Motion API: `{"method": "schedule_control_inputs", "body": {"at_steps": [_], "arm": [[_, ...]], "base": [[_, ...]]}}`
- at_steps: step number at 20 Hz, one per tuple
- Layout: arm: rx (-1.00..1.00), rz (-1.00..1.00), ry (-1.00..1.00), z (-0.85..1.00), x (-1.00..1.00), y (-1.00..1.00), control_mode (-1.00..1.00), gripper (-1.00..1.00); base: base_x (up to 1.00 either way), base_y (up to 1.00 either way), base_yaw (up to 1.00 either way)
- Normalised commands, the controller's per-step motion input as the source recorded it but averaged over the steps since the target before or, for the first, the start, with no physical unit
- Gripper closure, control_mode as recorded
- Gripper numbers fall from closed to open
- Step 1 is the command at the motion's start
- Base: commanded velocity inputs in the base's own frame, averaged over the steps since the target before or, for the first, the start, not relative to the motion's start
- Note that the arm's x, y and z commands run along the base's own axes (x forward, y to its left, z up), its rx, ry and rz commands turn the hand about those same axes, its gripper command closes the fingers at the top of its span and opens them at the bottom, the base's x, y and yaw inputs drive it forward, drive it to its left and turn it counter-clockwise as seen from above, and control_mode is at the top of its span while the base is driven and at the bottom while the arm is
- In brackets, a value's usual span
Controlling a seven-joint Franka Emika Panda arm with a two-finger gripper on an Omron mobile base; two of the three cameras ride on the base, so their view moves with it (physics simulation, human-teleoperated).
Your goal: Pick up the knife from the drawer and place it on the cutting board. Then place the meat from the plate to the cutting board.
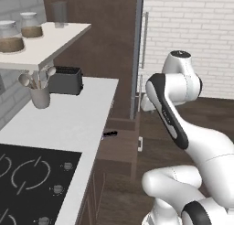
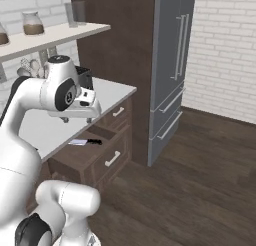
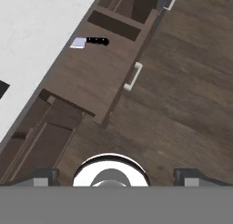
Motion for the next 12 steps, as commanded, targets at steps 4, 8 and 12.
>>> {"method": "schedule_control_inputs", "body": {"at_steps": [4,8,12], "arm": [[0.00,0.00,0.00,0.00,0.00,0.00,-1.00,-1.00],[0.00,0.00,0.00,-0.04,0.03,0.00,-1.00,-1.00],[0.00,0.00,0.01,-0.67,0.59,0.00,-1.00,-1.00]], "base": [[0.00,0.00,0.00],[0.00,0.00,0.00],[0.00,0.00,0.00]]}}
